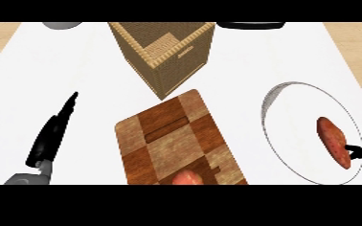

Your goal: Pick the sweet potato from the placemat and place it in the basket

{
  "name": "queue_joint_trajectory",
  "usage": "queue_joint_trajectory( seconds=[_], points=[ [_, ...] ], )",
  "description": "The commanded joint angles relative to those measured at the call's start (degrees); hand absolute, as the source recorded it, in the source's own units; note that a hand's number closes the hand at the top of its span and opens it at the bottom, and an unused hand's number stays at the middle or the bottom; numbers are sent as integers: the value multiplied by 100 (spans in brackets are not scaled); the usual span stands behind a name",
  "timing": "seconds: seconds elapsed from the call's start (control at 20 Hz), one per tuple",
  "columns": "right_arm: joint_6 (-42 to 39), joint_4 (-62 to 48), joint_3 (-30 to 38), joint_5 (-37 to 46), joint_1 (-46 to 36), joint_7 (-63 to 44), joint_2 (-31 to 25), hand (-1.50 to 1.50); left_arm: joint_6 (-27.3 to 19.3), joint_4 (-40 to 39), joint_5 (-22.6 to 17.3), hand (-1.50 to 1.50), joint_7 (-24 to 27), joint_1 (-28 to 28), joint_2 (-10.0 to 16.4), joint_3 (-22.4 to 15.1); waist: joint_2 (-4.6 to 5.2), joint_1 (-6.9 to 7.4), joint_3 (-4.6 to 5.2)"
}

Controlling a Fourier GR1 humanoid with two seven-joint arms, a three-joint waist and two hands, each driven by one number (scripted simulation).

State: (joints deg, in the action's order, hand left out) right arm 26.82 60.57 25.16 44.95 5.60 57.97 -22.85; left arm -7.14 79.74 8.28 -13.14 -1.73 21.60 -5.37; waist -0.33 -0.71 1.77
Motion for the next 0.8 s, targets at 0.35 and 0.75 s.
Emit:
queue_joint_trajectory(
  seconds=[0.35, 0.75],
  points=[
    [718, 156, -229, 187, -209, -15, 978, 150, 42, 111, -21, 0, -216, 89, -4, 83, 11, 77, -186],
    [-504, 35, -857, 1750, -1327, -1178, 343, 150, 104, -66, 115, 0, -56, -187, -166, -144, 177, 550, -149]
  ],
)
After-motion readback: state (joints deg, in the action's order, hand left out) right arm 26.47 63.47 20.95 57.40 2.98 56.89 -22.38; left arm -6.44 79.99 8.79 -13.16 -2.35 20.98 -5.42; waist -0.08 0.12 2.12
